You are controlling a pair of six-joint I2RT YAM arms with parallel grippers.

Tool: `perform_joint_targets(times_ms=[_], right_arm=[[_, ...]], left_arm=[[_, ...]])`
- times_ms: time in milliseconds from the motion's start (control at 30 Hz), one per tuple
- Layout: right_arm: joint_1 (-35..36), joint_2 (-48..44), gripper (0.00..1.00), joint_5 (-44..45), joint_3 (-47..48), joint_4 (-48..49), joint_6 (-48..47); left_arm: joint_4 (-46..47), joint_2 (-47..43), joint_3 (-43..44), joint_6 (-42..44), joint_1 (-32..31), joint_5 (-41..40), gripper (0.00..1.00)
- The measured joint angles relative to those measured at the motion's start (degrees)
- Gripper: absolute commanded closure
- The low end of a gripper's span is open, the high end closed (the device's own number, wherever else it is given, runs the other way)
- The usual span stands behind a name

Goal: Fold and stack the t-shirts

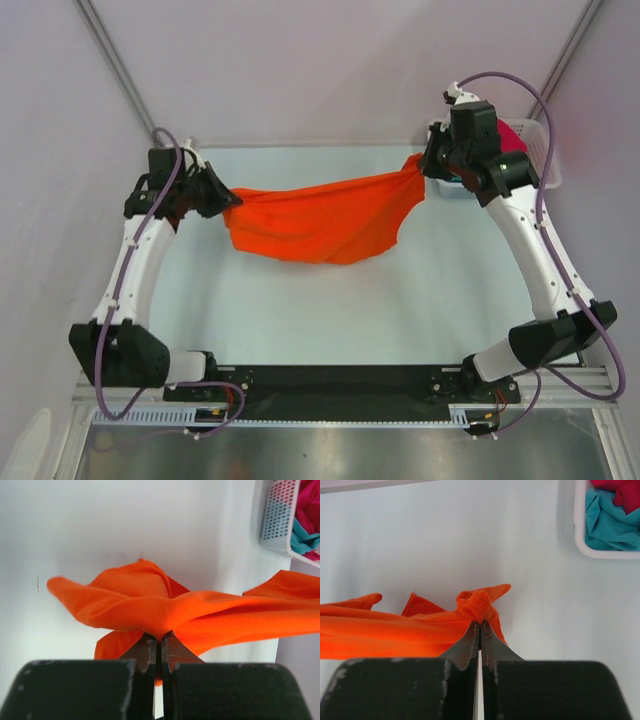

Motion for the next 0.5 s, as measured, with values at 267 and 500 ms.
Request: perform_joint_targets(times_ms=[267,500], right_arm=[[-6.12,19.08,1.00,-4.90,18.64,-1.79,0.31],[-7.13,25.57,1.00,-6.08,31.56,-4.52,0.61]], left_arm=[[-2.82,24.81,22.01,1.95,1.14,-0.07,1.00],[-4.81,27.19,33.59,2.62,2.34,-0.20,0.99]])
